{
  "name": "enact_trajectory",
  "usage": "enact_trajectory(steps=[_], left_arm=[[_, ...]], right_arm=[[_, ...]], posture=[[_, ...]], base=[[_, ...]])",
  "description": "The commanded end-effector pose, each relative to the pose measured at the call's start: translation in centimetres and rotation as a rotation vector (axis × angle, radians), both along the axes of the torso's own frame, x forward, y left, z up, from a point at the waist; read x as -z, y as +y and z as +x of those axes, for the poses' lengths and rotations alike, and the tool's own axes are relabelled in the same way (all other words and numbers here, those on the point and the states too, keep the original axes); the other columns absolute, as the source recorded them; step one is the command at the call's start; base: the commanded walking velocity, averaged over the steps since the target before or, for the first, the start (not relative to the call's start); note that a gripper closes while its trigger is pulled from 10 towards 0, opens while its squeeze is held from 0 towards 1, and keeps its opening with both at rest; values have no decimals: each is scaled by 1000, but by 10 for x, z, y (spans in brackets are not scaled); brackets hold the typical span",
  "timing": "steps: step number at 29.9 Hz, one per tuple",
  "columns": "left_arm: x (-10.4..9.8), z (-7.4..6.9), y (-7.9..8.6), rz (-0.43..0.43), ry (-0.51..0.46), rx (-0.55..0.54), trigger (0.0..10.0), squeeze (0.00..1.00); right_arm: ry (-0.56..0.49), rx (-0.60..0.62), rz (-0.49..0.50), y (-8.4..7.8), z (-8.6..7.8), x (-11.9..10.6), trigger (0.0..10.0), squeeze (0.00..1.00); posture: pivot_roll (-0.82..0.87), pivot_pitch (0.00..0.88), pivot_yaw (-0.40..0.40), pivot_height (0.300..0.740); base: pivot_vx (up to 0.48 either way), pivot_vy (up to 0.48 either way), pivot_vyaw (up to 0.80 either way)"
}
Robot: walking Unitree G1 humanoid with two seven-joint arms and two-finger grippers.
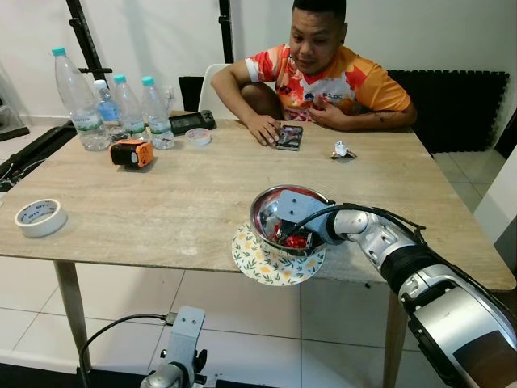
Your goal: Restocking fridge
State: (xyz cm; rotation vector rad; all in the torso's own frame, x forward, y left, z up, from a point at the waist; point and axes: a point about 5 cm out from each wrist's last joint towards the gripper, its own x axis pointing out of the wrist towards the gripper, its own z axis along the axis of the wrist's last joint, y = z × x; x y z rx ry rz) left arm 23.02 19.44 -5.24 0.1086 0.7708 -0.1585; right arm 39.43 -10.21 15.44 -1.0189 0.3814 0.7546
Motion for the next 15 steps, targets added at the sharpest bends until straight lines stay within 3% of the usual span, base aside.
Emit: enact_trajectory(steps=[1,15], left_arm=[[0,-1,7,27,11,8,10000,0],[-1,0,7,34,11,12,10000,0]], right_arm=[[-32,-1,-39,-3,2,-4,10000,0],[-137,-60,-175,-5,6,-13,10000,0]], posture=[[-18,8,-23,740],[-20,3,-21,740]], base=[[0,0,0],[0,0,0]])
